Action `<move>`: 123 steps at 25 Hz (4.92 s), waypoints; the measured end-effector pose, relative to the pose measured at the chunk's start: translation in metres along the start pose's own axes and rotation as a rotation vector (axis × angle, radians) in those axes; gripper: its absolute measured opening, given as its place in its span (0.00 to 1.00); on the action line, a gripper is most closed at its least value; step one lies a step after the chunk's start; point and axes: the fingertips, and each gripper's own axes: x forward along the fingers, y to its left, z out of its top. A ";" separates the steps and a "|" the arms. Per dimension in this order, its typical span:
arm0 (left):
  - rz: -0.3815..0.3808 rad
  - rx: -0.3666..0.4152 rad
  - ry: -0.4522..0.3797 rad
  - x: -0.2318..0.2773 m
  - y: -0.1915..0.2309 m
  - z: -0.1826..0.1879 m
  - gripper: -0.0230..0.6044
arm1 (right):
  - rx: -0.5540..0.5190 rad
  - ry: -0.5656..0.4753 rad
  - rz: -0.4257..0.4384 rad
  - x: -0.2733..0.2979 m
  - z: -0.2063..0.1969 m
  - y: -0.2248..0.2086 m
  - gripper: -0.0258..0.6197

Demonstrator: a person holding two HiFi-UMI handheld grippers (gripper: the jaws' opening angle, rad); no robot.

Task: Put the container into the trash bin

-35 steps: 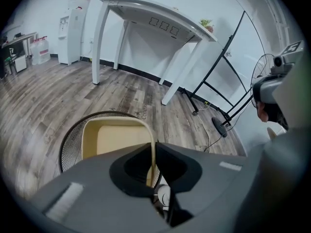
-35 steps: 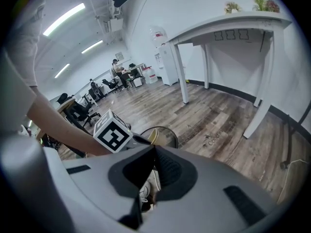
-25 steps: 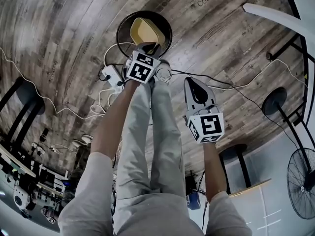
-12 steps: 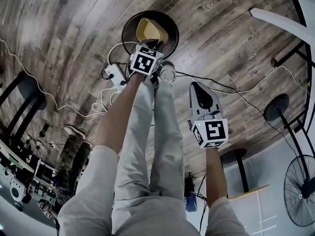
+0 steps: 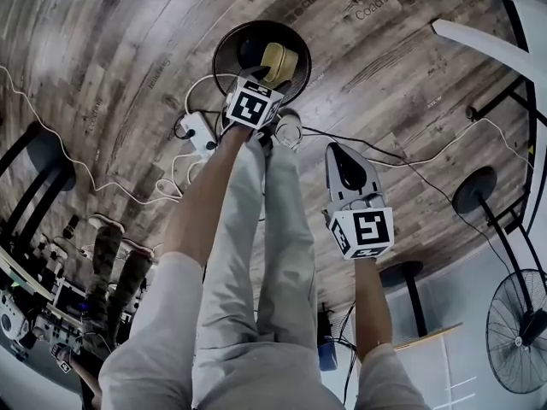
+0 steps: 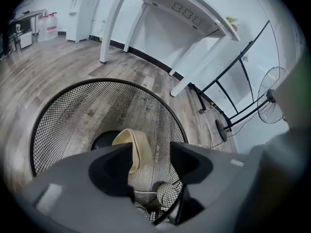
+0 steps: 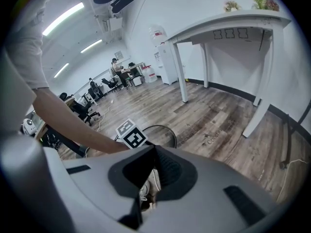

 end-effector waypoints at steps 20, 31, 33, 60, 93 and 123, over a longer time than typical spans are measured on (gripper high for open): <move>0.026 0.049 -0.172 -0.072 -0.017 0.027 0.35 | -0.032 -0.018 0.023 0.001 0.020 0.028 0.06; 0.063 0.032 -0.272 -0.145 -0.028 0.037 0.13 | -0.064 -0.035 0.042 -0.002 0.044 0.043 0.06; 0.065 0.020 -0.291 -0.159 -0.031 0.039 0.09 | -0.071 -0.037 0.044 -0.002 0.048 0.045 0.06; 0.139 0.037 -0.506 -0.338 -0.087 0.109 0.05 | -0.144 -0.179 0.015 -0.057 0.153 0.071 0.06; 0.258 0.198 -0.715 -0.559 -0.192 0.248 0.05 | -0.221 -0.491 -0.127 -0.258 0.333 0.080 0.06; 0.321 0.193 -0.802 -0.632 -0.242 0.222 0.05 | -0.275 -0.566 -0.168 -0.350 0.336 0.095 0.06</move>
